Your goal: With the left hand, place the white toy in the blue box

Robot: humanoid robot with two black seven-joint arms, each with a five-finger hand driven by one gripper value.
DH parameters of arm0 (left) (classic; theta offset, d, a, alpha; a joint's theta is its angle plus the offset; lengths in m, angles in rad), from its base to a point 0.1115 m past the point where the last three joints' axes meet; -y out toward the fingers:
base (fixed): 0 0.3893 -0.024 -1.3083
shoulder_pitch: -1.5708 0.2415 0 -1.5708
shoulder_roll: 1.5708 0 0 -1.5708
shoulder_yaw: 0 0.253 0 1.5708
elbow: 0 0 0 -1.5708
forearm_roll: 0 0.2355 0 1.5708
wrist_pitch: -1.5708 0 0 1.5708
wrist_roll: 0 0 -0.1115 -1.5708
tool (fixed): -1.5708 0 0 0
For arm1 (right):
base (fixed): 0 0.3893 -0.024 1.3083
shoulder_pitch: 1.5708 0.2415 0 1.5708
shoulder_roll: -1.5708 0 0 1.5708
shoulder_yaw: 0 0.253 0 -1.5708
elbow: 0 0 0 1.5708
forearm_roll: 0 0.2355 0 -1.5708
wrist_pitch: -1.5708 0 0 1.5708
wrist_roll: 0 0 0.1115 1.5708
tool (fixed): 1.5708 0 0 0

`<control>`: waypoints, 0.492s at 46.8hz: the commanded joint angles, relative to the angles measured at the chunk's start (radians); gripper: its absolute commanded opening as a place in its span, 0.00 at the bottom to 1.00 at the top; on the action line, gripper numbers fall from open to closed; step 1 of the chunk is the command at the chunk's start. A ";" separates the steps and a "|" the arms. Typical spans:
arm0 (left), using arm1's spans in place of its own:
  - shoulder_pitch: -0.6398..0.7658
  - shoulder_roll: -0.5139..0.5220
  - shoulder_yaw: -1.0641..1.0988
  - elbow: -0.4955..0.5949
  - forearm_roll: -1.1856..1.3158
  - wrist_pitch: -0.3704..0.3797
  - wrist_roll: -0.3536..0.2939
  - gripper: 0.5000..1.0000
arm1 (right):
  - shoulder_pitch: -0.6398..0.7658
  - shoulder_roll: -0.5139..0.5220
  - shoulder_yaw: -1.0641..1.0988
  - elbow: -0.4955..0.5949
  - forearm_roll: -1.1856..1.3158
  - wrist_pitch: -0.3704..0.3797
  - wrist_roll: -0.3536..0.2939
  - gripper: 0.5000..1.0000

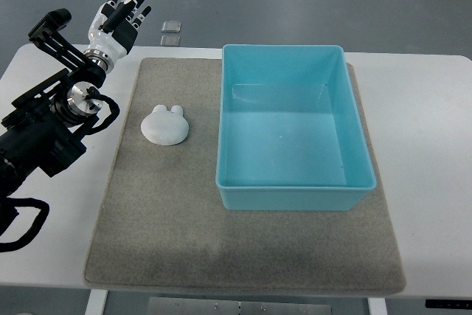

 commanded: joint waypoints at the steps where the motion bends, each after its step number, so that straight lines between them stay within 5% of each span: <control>1: 0.000 0.002 0.000 0.000 0.000 0.001 0.000 0.98 | 0.000 0.000 0.000 0.000 0.000 0.000 0.000 0.87; 23: -0.002 0.002 0.000 0.000 0.000 -0.001 -0.005 0.98 | 0.000 0.000 0.000 0.000 0.000 0.000 0.000 0.87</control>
